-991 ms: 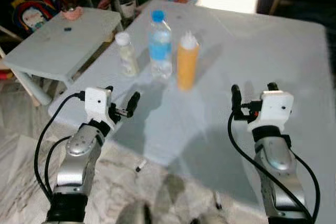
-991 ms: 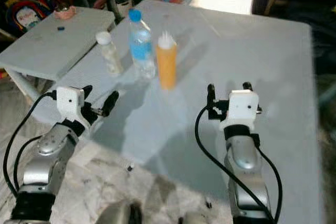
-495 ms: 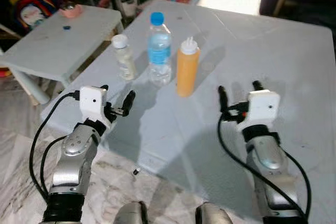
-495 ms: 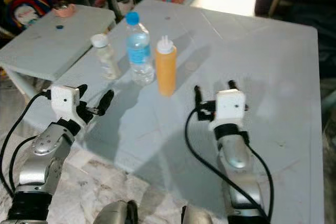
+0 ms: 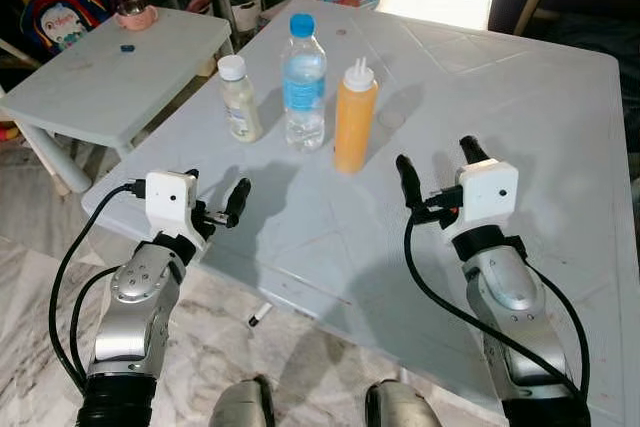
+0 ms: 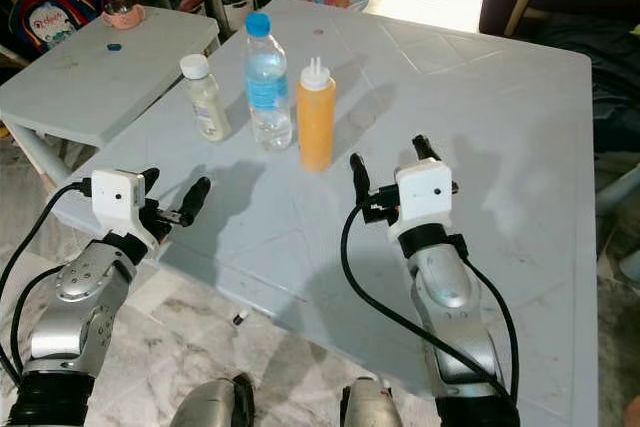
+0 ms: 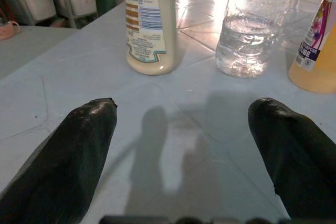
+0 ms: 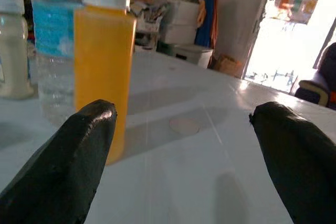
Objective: Restocking fridge
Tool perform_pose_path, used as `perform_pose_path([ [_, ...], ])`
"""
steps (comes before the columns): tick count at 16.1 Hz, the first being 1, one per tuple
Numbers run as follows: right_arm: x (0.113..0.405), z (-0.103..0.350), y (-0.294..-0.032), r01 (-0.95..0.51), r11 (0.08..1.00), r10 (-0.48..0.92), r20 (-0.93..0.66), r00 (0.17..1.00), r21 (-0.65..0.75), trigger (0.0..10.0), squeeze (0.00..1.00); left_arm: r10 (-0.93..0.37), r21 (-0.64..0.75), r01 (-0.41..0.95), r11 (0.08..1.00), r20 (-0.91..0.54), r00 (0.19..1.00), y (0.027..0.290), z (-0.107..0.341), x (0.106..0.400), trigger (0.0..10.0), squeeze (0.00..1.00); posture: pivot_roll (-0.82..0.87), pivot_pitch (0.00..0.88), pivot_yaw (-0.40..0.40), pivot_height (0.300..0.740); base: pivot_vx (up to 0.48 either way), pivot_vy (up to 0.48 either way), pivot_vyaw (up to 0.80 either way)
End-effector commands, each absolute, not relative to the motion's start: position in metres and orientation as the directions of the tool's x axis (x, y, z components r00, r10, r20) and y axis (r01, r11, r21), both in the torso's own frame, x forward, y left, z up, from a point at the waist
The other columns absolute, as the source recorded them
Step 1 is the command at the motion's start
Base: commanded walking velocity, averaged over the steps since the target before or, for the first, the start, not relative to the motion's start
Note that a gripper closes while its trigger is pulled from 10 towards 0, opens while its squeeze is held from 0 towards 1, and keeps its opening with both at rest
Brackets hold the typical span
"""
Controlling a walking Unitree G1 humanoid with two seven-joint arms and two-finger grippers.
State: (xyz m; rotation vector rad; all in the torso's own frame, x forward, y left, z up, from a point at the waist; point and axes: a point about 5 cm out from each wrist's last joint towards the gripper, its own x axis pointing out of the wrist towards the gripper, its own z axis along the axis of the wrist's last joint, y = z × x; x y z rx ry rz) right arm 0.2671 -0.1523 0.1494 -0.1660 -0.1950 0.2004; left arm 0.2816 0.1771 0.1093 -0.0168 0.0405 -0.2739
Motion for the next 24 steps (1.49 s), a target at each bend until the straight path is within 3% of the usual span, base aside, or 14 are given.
perform_pose_path([
  [1,0.271,0.155,-0.152,-0.198,0.962,0.235,0.197,0.952,-0.190,10.0,0.00,-0.254,-0.008,0.254,0.967,-0.024,0.967,0.182,0.114,0.280,10.0,0.00,-0.05,0.112,0.052,0.740,0.000,0.000,0.00],
  [8,0.300,0.169,-0.138,-0.387,0.899,0.426,0.210,0.880,-0.203,10.0,0.00,-0.272,0.016,0.272,0.962,-0.027,0.962,0.181,0.117,0.282,10.0,0.00,-0.03,0.111,0.063,0.740,0.000,0.000,0.00],
  [19,0.313,0.172,-0.127,-0.516,0.831,0.552,0.207,0.808,-0.207,10.0,0.00,-0.289,0.050,0.292,0.955,-0.050,0.956,0.179,0.116,0.281,10.0,0.00,-0.02,0.125,0.077,0.740,0.000,0.000,0.00],
  [24,0.325,0.183,-0.133,-0.493,0.839,0.539,0.225,0.812,-0.233,10.0,0.00,-0.301,0.049,0.303,0.952,-0.052,0.952,0.175,0.116,0.281,10.0,0.00,-0.01,0.130,0.076,0.740,0.000,0.000,0.00],
])
